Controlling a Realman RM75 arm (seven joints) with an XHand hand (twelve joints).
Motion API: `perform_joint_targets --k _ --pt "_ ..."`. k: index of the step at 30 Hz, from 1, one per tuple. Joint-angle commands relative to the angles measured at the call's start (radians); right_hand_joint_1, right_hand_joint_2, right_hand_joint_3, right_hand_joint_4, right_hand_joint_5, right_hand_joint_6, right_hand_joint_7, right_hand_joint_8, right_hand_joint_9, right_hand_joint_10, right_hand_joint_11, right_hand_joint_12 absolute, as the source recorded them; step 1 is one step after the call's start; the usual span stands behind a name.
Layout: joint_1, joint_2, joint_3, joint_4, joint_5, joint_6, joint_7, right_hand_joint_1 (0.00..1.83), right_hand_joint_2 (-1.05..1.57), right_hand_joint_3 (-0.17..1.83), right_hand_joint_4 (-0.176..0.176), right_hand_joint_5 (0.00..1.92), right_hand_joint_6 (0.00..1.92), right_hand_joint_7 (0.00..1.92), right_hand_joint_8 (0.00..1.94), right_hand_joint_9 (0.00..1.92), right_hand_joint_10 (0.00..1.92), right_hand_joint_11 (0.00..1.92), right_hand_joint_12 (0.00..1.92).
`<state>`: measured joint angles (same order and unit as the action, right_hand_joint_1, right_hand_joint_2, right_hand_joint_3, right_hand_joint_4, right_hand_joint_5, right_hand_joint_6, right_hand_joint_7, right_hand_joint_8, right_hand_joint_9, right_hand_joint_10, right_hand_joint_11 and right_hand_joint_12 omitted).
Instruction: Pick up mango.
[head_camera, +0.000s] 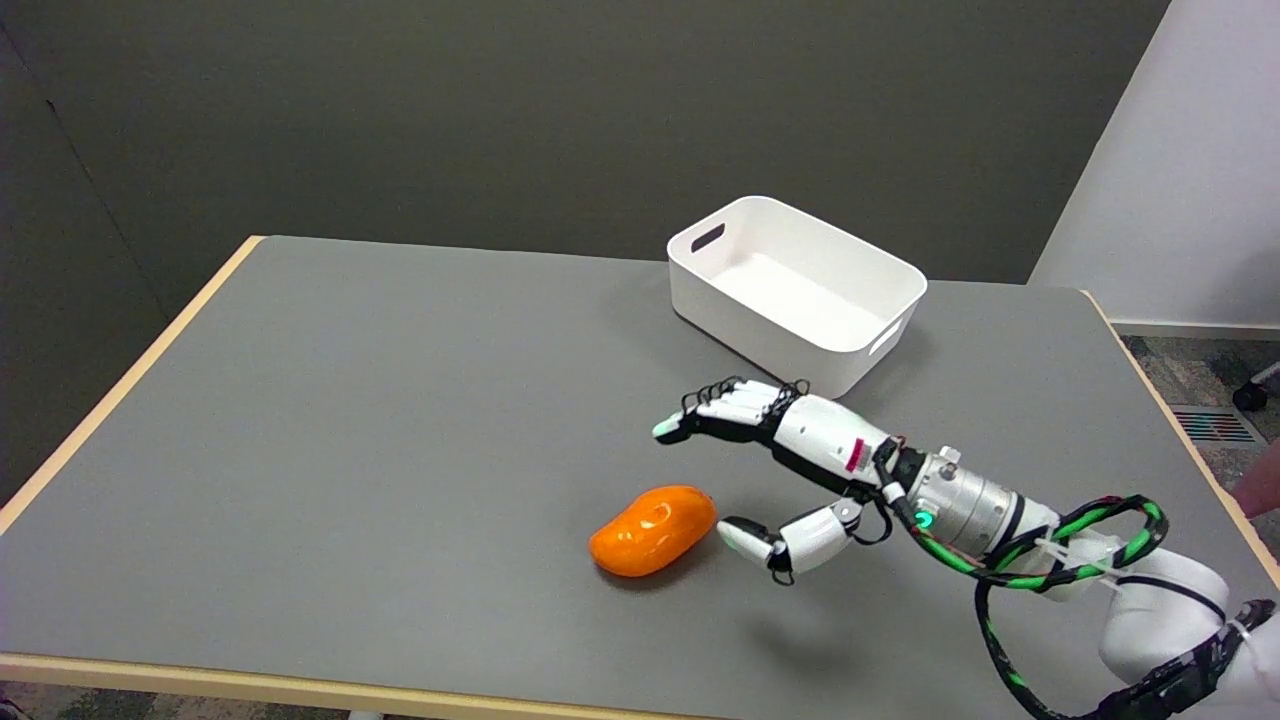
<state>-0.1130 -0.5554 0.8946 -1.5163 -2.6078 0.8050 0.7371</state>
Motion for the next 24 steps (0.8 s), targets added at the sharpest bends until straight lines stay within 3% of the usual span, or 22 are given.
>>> perform_joint_targets --k 1,12,24 --pt "0.229 -0.125 -0.301 0.074 0.001 -0.055 -0.106 0.75 0.65 1.00 0.115 0.27 0.56 0.36 0.42 0.30 0.69 0.18 1.24" --pt "0.416 -0.154 -0.468 0.067 0.002 -0.122 -0.144 0.76 0.64 1.00 0.103 0.26 0.52 0.35 0.41 0.29 0.69 0.17 1.25" --pt "0.610 -0.188 -0.651 0.153 0.004 -0.063 -0.136 0.75 0.64 1.00 0.105 0.25 0.52 0.35 0.41 0.29 0.69 0.18 1.26"
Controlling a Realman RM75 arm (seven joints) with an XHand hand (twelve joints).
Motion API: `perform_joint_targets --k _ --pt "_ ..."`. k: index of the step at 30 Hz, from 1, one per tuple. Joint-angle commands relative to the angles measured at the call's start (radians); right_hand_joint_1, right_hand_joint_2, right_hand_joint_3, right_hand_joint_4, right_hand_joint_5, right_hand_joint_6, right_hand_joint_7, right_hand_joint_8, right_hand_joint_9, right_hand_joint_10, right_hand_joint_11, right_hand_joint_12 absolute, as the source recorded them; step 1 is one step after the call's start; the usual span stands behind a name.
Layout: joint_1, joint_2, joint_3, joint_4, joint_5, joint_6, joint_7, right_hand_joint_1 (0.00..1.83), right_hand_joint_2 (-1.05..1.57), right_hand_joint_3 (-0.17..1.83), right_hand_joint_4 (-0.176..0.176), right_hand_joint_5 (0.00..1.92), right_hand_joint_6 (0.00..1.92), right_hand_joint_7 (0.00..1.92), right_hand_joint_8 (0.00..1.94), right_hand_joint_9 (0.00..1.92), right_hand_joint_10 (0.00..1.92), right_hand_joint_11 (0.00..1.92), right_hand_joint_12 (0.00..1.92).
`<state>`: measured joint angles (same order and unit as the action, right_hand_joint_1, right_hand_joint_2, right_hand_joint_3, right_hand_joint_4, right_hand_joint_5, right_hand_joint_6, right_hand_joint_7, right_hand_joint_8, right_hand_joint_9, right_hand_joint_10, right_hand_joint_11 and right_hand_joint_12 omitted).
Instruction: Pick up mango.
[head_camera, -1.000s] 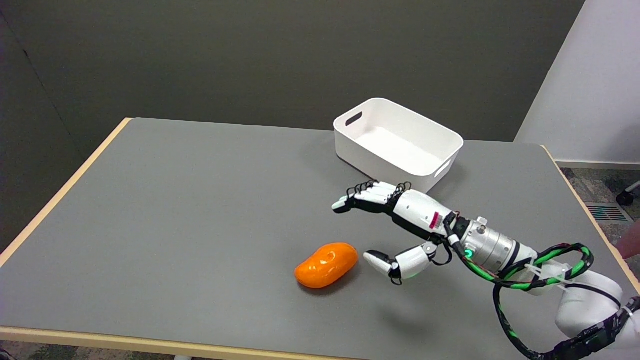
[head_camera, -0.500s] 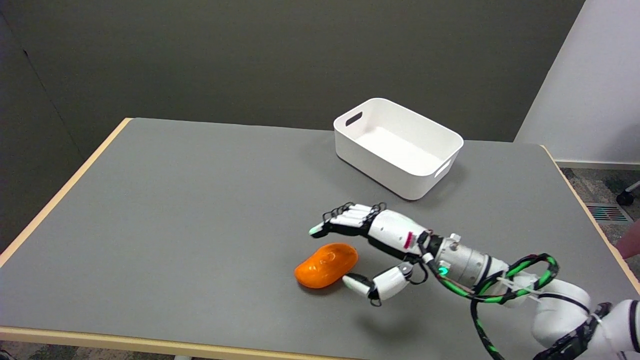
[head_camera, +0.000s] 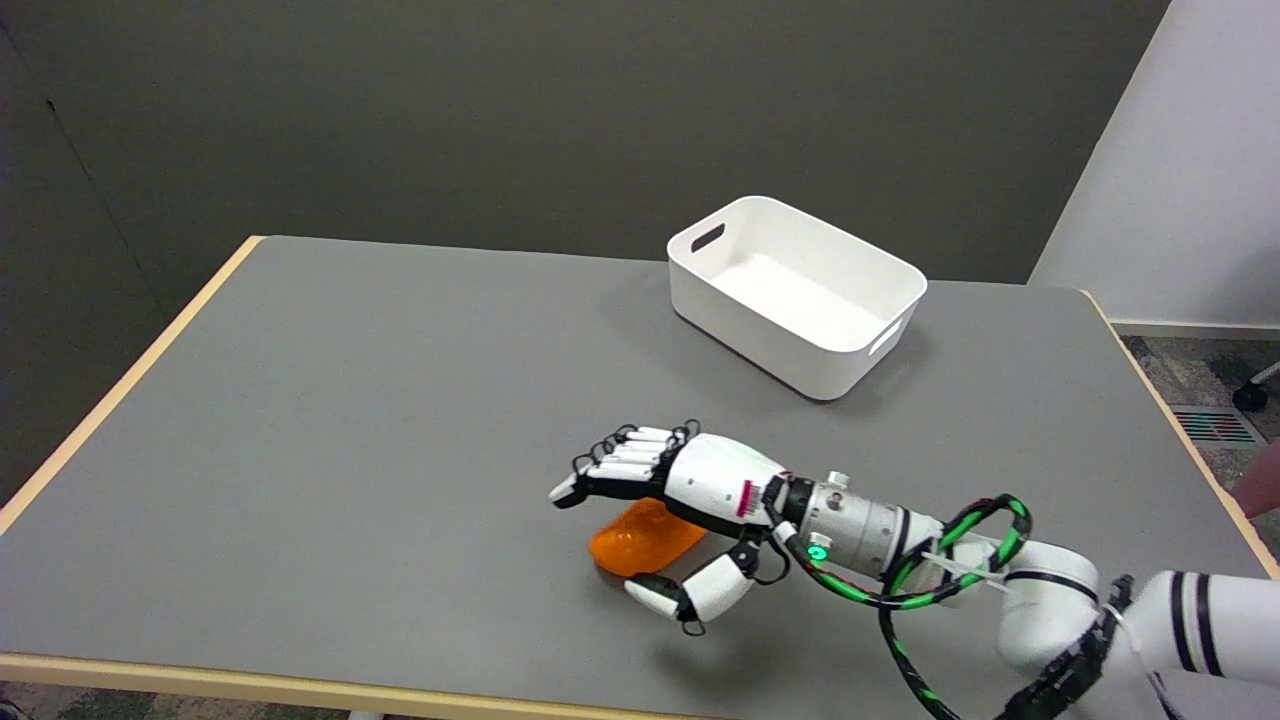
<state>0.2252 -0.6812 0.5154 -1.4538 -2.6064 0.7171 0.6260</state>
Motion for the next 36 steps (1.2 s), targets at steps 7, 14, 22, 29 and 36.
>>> perform_joint_targets --k 7,14,22,29,36 --pt "0.276 -0.056 -0.277 0.174 0.002 0.091 -0.020 0.76 0.64 1.00 0.107 0.25 0.52 0.35 0.41 0.30 0.70 0.21 1.28" --pt "0.273 -0.047 -0.273 0.230 0.002 0.149 -0.009 0.76 0.64 1.00 0.109 0.25 0.53 0.36 0.41 0.31 0.71 0.22 1.30" --pt "0.274 -0.045 -0.277 0.282 0.002 0.170 0.038 0.79 0.63 1.01 0.110 0.26 0.53 0.36 0.42 0.32 0.72 0.24 1.34" --pt "0.247 -0.038 -0.276 0.280 0.002 0.163 0.038 0.80 0.63 1.01 0.110 0.26 0.54 0.36 0.42 0.32 0.72 0.25 1.35" --pt "0.176 -0.022 -0.218 0.282 0.004 0.164 0.038 0.81 0.63 1.01 0.110 0.26 0.54 0.36 0.42 0.32 0.73 0.25 1.35"
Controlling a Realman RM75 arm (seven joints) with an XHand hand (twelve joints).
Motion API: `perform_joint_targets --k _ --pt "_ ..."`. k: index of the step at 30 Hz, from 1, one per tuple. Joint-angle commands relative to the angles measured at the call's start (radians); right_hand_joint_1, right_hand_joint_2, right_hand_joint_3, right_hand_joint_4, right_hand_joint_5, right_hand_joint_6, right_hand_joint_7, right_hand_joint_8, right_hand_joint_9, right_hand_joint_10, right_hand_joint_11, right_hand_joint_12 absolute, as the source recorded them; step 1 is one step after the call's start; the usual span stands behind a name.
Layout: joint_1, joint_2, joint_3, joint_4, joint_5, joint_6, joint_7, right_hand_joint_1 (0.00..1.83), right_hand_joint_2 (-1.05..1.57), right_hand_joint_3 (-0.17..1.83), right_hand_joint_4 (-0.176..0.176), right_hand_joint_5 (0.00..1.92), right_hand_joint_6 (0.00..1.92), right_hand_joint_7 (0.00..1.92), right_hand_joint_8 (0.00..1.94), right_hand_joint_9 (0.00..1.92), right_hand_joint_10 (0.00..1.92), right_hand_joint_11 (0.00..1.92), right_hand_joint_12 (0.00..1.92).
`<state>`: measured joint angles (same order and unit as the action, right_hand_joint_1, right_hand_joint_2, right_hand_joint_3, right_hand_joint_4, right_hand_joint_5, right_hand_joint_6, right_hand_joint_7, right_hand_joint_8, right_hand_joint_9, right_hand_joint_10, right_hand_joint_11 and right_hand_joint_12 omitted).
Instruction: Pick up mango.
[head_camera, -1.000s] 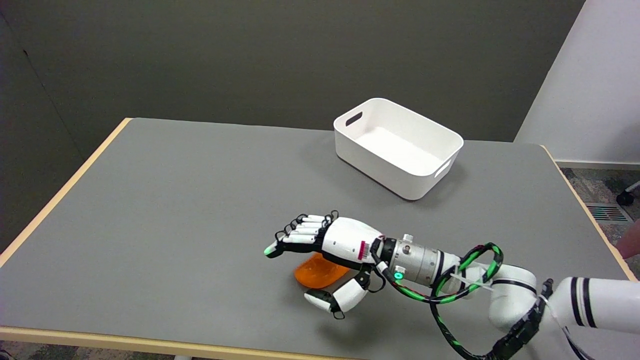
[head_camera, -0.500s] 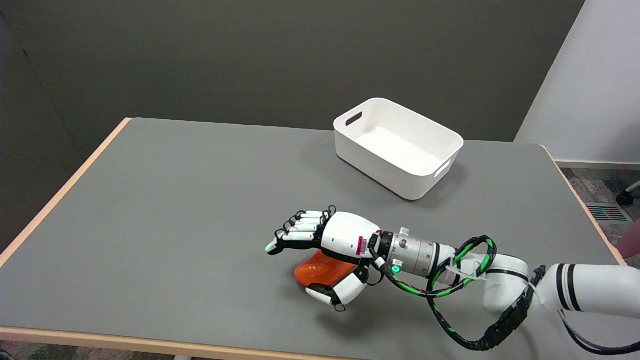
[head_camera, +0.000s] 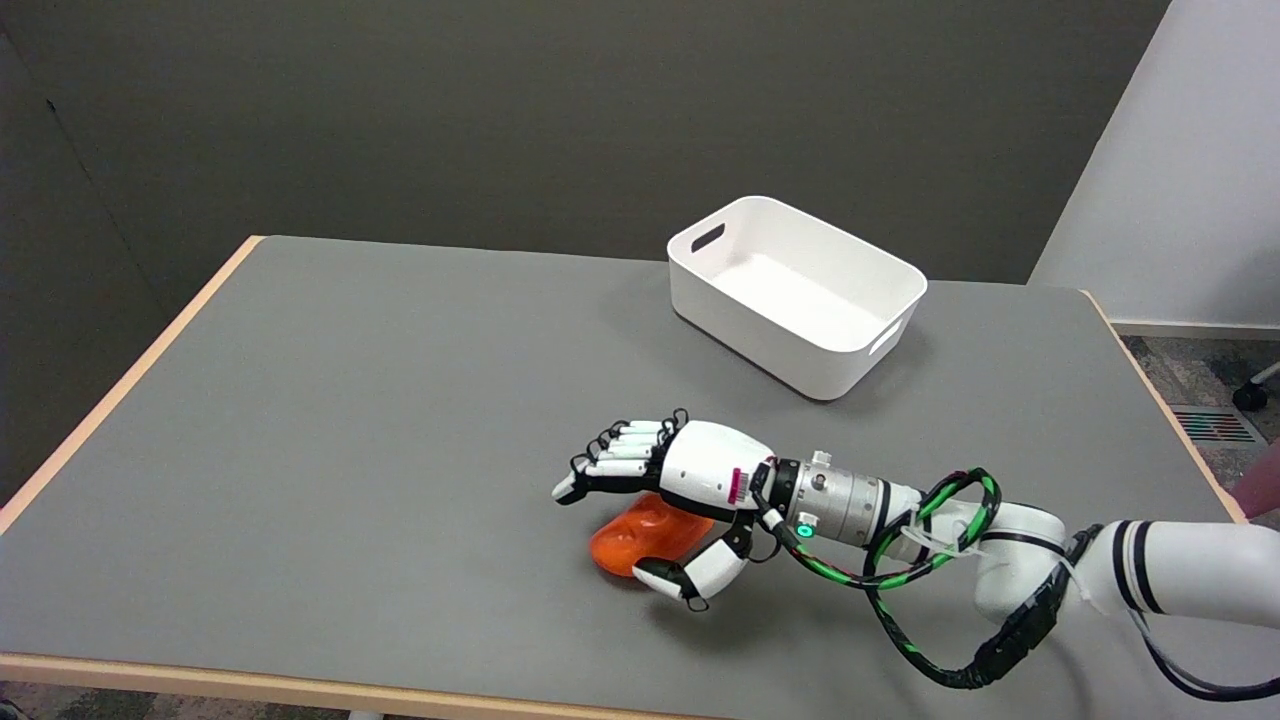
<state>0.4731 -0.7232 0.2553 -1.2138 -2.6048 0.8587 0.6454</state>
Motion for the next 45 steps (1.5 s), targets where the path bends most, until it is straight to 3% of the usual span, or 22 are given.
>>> perform_joint_targets --k 1,8,30,45 --pt "-0.081 0.020 0.054 0.044 0.002 0.024 0.019 0.81 0.63 1.01 0.110 0.26 0.54 0.36 0.42 0.32 0.73 0.25 1.35" --pt "-0.127 0.019 0.118 0.063 0.002 0.055 0.019 0.80 0.63 1.01 0.107 0.26 0.54 0.36 0.42 0.32 0.73 0.25 1.35" --pt "-0.105 -0.020 0.052 0.055 0.002 0.063 0.030 0.80 0.64 1.00 0.106 0.27 0.54 0.37 0.43 0.33 0.74 0.26 1.37" --pt "-0.090 -0.059 0.044 0.152 0.002 0.100 0.069 0.80 0.65 1.00 0.105 0.28 0.57 0.39 0.45 0.35 0.77 0.27 1.38"
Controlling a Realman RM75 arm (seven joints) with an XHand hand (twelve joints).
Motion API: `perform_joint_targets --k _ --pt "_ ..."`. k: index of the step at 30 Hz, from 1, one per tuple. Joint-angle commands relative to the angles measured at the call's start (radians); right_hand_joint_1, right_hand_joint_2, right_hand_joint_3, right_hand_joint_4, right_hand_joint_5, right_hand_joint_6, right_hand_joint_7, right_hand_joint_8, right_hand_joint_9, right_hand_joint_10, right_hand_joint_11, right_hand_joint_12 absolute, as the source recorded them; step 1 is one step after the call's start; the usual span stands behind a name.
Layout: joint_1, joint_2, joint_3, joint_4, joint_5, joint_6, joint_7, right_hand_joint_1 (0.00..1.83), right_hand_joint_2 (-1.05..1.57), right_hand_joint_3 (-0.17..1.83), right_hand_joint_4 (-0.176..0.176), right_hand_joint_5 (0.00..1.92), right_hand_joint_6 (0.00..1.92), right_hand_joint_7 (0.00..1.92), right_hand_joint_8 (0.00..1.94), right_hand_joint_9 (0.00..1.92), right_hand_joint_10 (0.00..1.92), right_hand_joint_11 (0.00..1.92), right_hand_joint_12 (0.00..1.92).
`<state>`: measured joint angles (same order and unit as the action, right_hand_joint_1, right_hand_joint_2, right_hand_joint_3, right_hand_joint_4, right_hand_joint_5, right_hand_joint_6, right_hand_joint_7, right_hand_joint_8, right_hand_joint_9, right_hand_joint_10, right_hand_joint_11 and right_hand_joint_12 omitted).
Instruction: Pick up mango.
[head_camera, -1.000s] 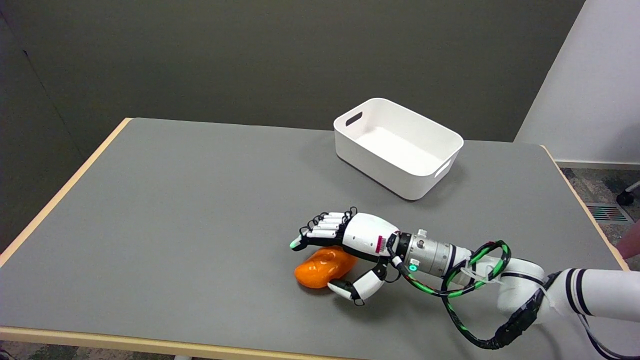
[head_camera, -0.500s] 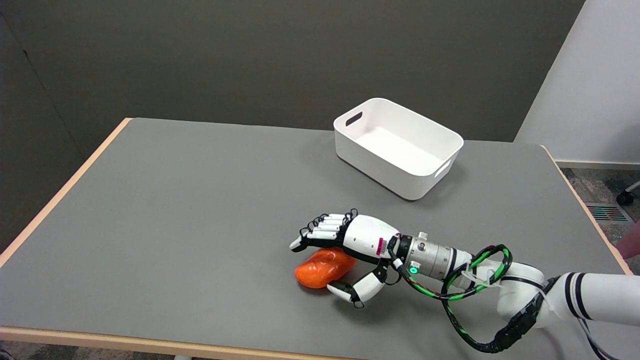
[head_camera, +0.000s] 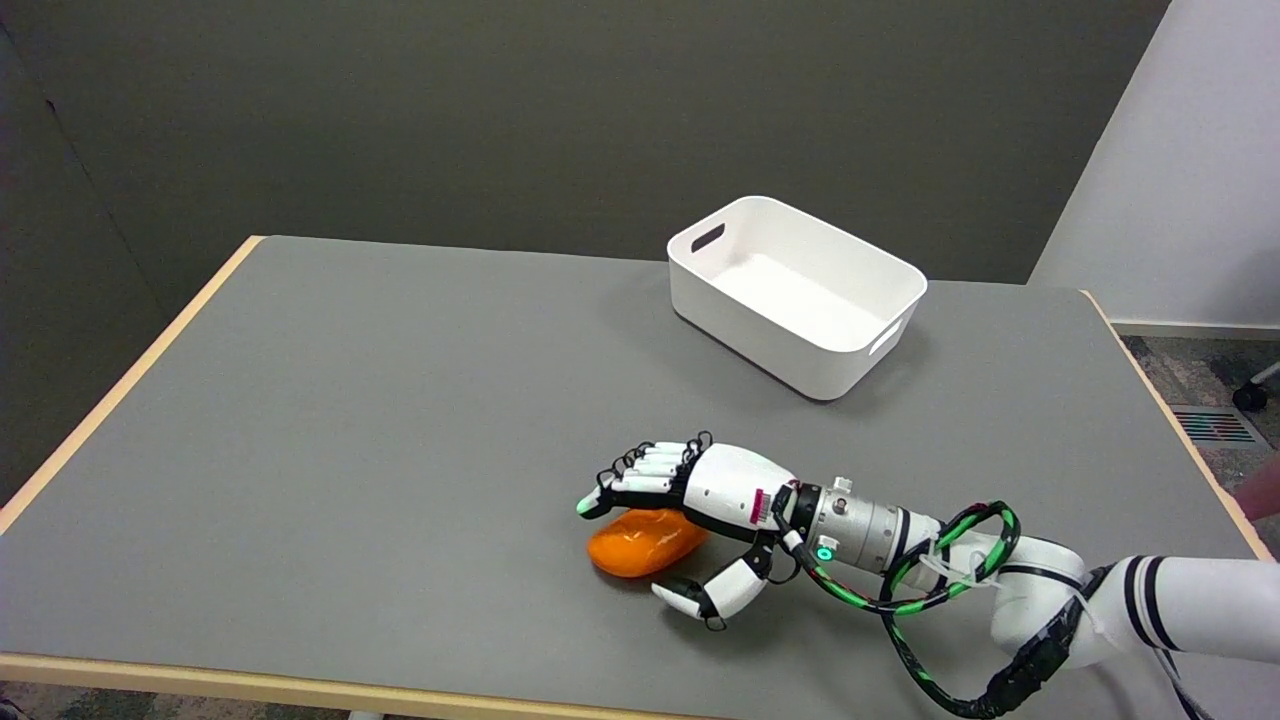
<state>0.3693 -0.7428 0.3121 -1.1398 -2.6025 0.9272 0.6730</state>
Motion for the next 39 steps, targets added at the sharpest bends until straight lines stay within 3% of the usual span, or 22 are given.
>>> perform_joint_targets --k 1,10,12,14,16,17,18,19,20,21,23,25,27,29,39 --pt "0.019 -0.042 -0.017 0.084 0.000 0.032 0.049 0.80 0.65 1.00 0.105 0.28 0.57 0.39 0.45 0.35 0.77 0.27 1.38" --pt "0.048 -0.050 -0.045 0.095 0.000 0.047 0.057 0.84 0.68 0.98 0.106 0.31 0.64 0.43 0.49 0.39 0.83 0.29 1.40" --pt "0.047 -0.050 -0.039 0.094 0.001 0.049 0.057 0.85 0.71 0.98 0.115 0.35 0.80 0.49 0.61 0.47 0.90 0.38 1.48" --pt "0.043 -0.049 -0.031 0.092 0.001 0.049 0.057 0.89 0.78 0.89 0.121 0.41 1.08 0.62 0.84 0.57 1.09 0.49 1.57" --pt "0.041 -0.046 -0.025 0.089 0.001 0.049 0.057 0.83 1.13 0.38 0.151 0.57 1.54 0.69 0.98 0.65 1.21 0.48 1.80" --pt "0.039 -0.045 -0.021 0.088 0.001 0.049 0.057 0.92 1.18 0.27 0.097 0.60 1.58 0.73 1.11 0.71 1.26 0.45 1.86" --pt "0.039 -0.045 -0.020 0.086 0.001 0.049 0.057 1.06 1.19 0.21 0.008 0.60 1.55 0.79 1.28 0.78 1.31 0.41 1.90" --pt "0.038 -0.044 -0.019 0.086 0.004 0.049 0.057 1.14 1.17 0.22 -0.040 0.60 1.54 0.82 1.39 0.83 1.38 0.38 1.92" --pt "0.037 -0.044 -0.018 0.086 0.009 0.049 0.057 1.15 1.13 0.30 -0.046 0.61 1.53 0.83 1.41 0.85 1.46 0.36 1.92" --pt "0.037 -0.043 -0.018 0.086 0.016 0.050 0.057 1.10 1.10 0.37 -0.018 0.61 1.54 0.83 1.47 0.86 1.58 0.33 1.92" --pt "0.037 -0.042 -0.018 0.086 0.030 0.053 0.057 0.84 1.10 0.46 0.138 0.62 1.62 0.83 1.66 0.86 1.88 0.25 1.92" --pt "0.036 -0.039 -0.009 0.083 0.046 0.057 0.057 0.85 1.11 0.47 0.123 0.62 1.63 0.84 1.76 0.87 1.92 0.25 1.92" --pt "0.033 -0.035 0.008 0.078 0.052 0.059 0.057 0.85 1.10 0.47 0.145 0.63 1.61 0.86 1.85 0.91 1.92 0.19 1.92" --pt "0.024 -0.031 0.039 0.073 0.053 0.060 0.057 0.85 1.10 0.46 0.146 0.63 1.60 0.86 1.89 0.93 1.92 0.15 1.92" --pt "0.004 0.014 0.228 -0.010 0.053 0.043 0.057 0.88 1.06 0.47 0.156 0.68 1.54 0.89 1.94 1.04 1.92 0.44 1.92"
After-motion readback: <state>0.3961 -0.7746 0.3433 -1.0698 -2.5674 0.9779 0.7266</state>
